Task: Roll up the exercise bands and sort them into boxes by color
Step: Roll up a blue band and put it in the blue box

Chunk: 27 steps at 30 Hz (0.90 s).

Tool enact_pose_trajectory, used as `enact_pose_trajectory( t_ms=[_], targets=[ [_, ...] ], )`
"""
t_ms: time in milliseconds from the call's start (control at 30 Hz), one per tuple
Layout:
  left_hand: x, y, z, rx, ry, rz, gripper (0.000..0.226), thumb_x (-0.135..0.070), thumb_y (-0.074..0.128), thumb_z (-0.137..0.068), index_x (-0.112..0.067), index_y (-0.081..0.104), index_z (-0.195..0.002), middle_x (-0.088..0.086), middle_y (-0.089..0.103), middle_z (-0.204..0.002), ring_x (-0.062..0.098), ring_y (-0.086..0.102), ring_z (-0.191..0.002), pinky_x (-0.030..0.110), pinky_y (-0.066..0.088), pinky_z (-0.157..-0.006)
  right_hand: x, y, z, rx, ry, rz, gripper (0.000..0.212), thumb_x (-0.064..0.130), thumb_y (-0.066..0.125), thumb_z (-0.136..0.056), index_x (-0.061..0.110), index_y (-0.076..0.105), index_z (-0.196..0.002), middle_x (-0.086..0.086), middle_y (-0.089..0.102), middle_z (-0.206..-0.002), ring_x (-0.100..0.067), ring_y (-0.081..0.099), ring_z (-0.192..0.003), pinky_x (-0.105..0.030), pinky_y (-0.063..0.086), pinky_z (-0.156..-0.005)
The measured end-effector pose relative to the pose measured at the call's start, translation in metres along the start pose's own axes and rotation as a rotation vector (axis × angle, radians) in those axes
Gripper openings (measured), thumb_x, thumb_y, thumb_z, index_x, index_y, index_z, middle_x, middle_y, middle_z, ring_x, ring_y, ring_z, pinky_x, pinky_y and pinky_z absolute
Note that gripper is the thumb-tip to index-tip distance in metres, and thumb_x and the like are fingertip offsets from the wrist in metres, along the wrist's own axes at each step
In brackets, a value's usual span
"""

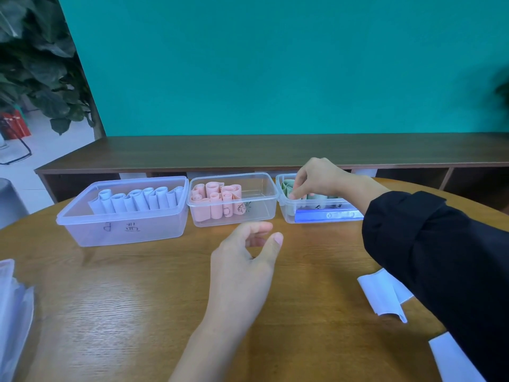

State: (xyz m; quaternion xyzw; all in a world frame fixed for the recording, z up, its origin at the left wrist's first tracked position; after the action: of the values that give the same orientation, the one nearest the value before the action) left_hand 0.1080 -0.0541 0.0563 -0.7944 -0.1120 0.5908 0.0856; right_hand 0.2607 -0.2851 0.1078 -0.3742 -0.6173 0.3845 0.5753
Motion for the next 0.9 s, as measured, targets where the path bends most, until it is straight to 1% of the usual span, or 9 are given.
enact_pose_trajectory(
  t_ms=[133, 300, 367, 433, 500, 600, 700, 833, 900],
  targets=[
    [0.000, 0.001, 0.000, -0.002, 0.005, -0.007, 0.015, -0.036, 0.075, -0.088, -0.033, 0.074, -0.102, -0.023, 0.072, -0.092, -0.010, 0.062, -0.095, 0.009, 0.041, -0.078, 0.002, 0.004, -0.001, -0.027, -0.021, 0.021, 0.021, 0.033, 0.085, -0.078, 0.013, 0.079, -0.080, -0.001, 0.075, -0.080, -0.008, 0.063, -0.071, -0.020, 0.044, -0.057],
    [0.001, 0.001, 0.000, 0.000, 0.010, -0.021, 0.014, -0.036, 0.075, -0.087, -0.034, 0.074, -0.101, -0.022, 0.072, -0.092, -0.008, 0.063, -0.095, 0.008, 0.042, -0.078, -0.001, 0.002, 0.000, 0.017, -0.012, 0.018, 0.017, 0.032, 0.084, -0.080, 0.017, 0.077, -0.084, 0.002, 0.073, -0.081, -0.008, 0.062, -0.071, -0.020, 0.043, -0.057],
    [0.002, 0.000, 0.000, 0.005, 0.005, -0.031, 0.014, -0.038, 0.075, -0.087, -0.036, 0.073, -0.101, -0.022, 0.072, -0.093, -0.008, 0.062, -0.095, 0.012, 0.043, -0.080, -0.002, 0.002, -0.001, 0.008, -0.014, 0.033, 0.016, 0.029, 0.085, -0.080, 0.017, 0.077, -0.087, 0.006, 0.072, -0.084, -0.009, 0.064, -0.077, -0.021, 0.045, -0.060],
    [0.002, 0.001, 0.000, 0.003, 0.005, -0.034, 0.013, -0.038, 0.076, -0.087, -0.037, 0.073, -0.100, -0.021, 0.072, -0.093, -0.008, 0.063, -0.094, 0.014, 0.045, -0.081, -0.002, 0.004, -0.003, -0.010, -0.019, 0.053, 0.014, 0.028, 0.086, -0.079, 0.019, 0.077, -0.085, 0.009, 0.071, -0.084, -0.010, 0.065, -0.083, -0.021, 0.045, -0.063],
    [0.002, 0.001, 0.000, 0.001, 0.003, -0.037, 0.014, -0.038, 0.076, -0.087, -0.037, 0.073, -0.100, -0.020, 0.072, -0.092, -0.008, 0.063, -0.093, 0.015, 0.045, -0.081, -0.002, 0.006, -0.004, -0.027, -0.031, 0.067, 0.013, 0.027, 0.087, -0.078, 0.023, 0.074, -0.077, 0.011, 0.070, -0.081, -0.010, 0.065, -0.084, -0.018, 0.043, -0.061],
    [0.002, 0.001, 0.000, 0.004, -0.003, -0.042, 0.014, -0.038, 0.076, -0.087, -0.036, 0.073, -0.101, -0.020, 0.072, -0.091, -0.007, 0.063, -0.093, 0.013, 0.044, -0.079, -0.001, 0.008, -0.005, -0.045, -0.053, 0.067, 0.016, 0.026, 0.086, -0.078, 0.027, 0.071, -0.072, 0.010, 0.071, -0.082, -0.011, 0.066, -0.087, -0.016, 0.041, -0.061],
    [0.003, 0.000, 0.000, 0.010, -0.004, -0.062, 0.013, -0.039, 0.075, -0.087, -0.036, 0.073, -0.100, -0.020, 0.072, -0.090, -0.009, 0.062, -0.091, 0.007, 0.041, -0.075, -0.001, 0.010, -0.007, -0.057, -0.059, 0.064, 0.013, 0.024, 0.086, -0.078, 0.023, 0.073, -0.079, 0.007, 0.072, -0.087, -0.014, 0.067, -0.091, -0.015, 0.041, -0.061],
    [0.002, 0.000, 0.001, 0.018, -0.006, -0.064, 0.013, -0.039, 0.075, -0.087, -0.036, 0.073, -0.099, -0.021, 0.072, -0.090, -0.010, 0.061, -0.093, 0.011, 0.042, -0.076, -0.001, 0.012, -0.008, -0.070, -0.050, 0.054, 0.013, 0.023, 0.085, -0.079, 0.021, 0.073, -0.080, 0.003, 0.073, -0.093, -0.016, 0.066, -0.092, -0.015, 0.040, -0.060],
    [0.002, 0.001, 0.001, 0.020, -0.002, -0.072, 0.012, -0.039, 0.075, -0.087, -0.036, 0.073, -0.099, -0.021, 0.072, -0.089, -0.011, 0.061, -0.092, 0.006, 0.041, -0.074, -0.002, 0.014, -0.009, -0.077, -0.049, 0.047, 0.014, 0.023, 0.085, -0.080, 0.021, 0.072, -0.082, 0.004, 0.072, -0.092, -0.015, 0.066, -0.093, -0.015, 0.040, -0.061]
  ],
)
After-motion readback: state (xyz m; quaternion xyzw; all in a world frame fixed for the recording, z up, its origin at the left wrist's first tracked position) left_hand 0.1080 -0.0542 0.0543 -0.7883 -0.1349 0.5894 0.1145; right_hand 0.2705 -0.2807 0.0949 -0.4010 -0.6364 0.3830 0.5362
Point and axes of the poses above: each hand's wrist, its own z-axis away from the middle knuckle, its own y-axis out of the palm, x = y × z, the point moved 3 cm from there along -z, towards the middle knuckle
